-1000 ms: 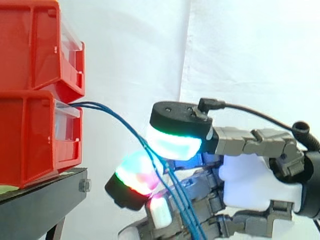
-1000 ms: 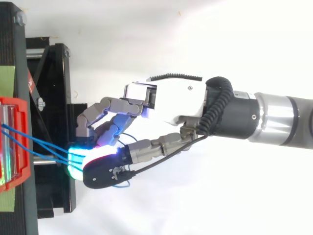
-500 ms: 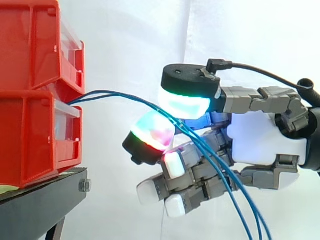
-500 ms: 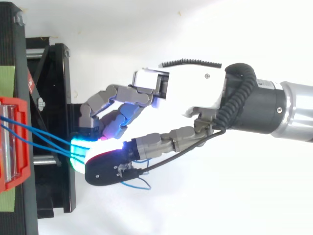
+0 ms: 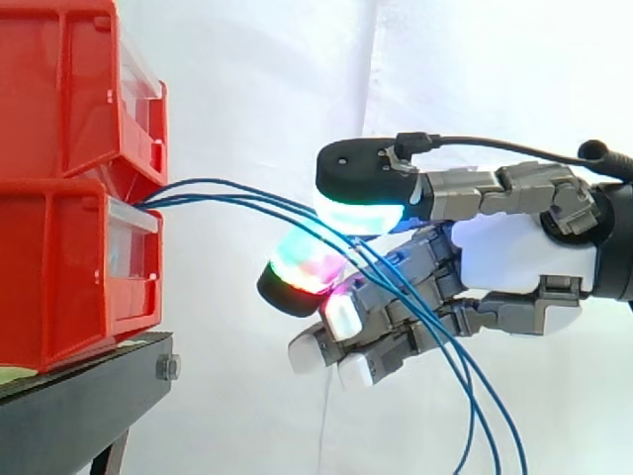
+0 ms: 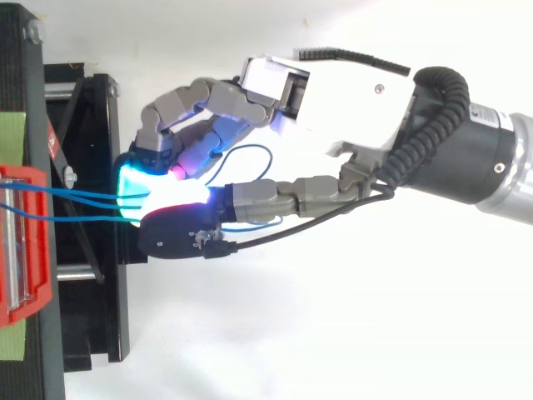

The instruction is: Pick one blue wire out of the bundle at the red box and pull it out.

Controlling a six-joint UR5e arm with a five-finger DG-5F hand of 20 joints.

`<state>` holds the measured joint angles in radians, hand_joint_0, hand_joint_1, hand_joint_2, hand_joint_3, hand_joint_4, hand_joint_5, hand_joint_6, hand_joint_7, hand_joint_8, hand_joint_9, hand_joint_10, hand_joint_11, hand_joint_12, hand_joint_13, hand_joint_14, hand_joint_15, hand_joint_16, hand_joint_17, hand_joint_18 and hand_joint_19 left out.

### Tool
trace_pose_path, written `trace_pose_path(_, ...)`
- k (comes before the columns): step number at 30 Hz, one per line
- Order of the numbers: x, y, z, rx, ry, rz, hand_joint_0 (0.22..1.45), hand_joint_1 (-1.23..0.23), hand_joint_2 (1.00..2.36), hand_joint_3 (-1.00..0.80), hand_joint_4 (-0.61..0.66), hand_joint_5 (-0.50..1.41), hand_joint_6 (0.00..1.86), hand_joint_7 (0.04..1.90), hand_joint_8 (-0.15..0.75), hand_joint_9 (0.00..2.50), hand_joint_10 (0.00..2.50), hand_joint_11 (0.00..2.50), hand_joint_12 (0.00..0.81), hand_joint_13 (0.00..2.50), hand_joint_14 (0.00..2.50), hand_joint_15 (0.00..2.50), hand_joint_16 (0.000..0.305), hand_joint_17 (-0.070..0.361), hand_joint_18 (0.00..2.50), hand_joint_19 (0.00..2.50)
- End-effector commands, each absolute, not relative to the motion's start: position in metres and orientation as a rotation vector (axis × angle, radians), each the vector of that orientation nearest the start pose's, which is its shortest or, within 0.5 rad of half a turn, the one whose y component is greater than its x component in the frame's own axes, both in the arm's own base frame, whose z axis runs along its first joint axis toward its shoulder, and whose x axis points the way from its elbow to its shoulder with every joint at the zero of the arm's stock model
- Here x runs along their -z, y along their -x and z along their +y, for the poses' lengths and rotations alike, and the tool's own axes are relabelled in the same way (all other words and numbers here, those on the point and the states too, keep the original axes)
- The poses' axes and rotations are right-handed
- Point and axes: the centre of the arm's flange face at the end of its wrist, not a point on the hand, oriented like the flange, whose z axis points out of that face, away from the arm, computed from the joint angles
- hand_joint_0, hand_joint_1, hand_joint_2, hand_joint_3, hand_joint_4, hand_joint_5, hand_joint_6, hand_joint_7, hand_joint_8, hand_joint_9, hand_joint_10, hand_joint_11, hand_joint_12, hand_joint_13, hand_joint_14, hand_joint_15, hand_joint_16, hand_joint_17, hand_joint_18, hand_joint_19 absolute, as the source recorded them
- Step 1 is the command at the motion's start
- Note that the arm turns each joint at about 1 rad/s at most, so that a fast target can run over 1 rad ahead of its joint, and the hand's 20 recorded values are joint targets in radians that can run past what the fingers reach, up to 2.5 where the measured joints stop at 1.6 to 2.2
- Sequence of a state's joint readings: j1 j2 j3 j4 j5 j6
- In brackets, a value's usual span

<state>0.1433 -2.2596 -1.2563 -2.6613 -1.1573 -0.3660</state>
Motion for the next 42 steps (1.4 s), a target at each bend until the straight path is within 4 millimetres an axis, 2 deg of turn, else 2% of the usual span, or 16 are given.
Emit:
trace_pose_path(1,-0.2628,-0.7511,-0.0674,-0.747,-1.028,1.129,0.61,-0.74,1.02,-0.15,0.20,-0.21,0.91,0.89,0.363,0.86,0.02,0.61,0.437,0.77,0.01,0.37,0.061,0.137,0.73,0.43)
trace_pose_path(16,-0.2641,-0.7483,-0.0637,-0.747,-1.021,1.168,0.66,-0.81,1.02,-0.23,0.17,-0.22,0.91,0.88,0.366,0.85,0.02,0.64,0.433,0.78,0.02,0.36,0.060,0.136,0.74,0.41)
trace_pose_path(22,-0.2616,-0.7464,-0.0604,-0.758,-1.031,1.194,0.66,-0.82,1.02,-0.27,0.21,-0.22,0.92,0.85,0.356,0.83,0.01,0.64,0.431,0.78,0.01,0.38,0.061,0.137,0.75,0.41)
trace_pose_path(25,-0.2616,-0.7465,-0.0590,-0.769,-1.034,1.193,0.59,-0.74,1.01,-0.39,0.23,-0.22,0.92,0.90,0.355,0.83,0.01,0.64,0.438,0.78,0.01,0.38,0.062,0.139,0.74,0.44)
trace_pose_path(27,-0.2605,-0.7466,-0.0601,-0.773,-1.041,1.190,0.56,-0.64,1.00,-0.46,0.23,-0.22,0.92,0.89,0.366,0.85,0.02,0.64,0.443,0.78,0.01,0.40,0.064,0.144,0.73,0.45)
trace_pose_path(31,-0.2616,-0.7465,-0.0590,-0.777,-1.041,1.188,0.53,-0.55,1.00,-0.47,0.23,-0.22,0.91,0.90,0.373,0.86,0.01,0.62,0.452,0.78,0.02,0.39,0.065,0.146,0.73,0.47)
trace_pose_path(34,-0.2616,-0.7464,-0.0601,-0.776,-1.042,1.187,0.56,-0.53,1.01,-0.41,0.22,-0.21,0.91,0.93,0.375,0.88,0.02,0.63,0.445,0.77,0.01,0.39,0.063,0.143,0.71,0.48)
trace_pose_path(42,-0.2616,-0.7463,-0.0624,-0.774,-1.044,1.185,0.58,-0.62,1.02,-0.18,0.18,-0.20,0.94,0.97,0.381,0.91,0.02,0.64,0.444,0.79,0.01,0.39,0.062,0.139,0.73,0.47)
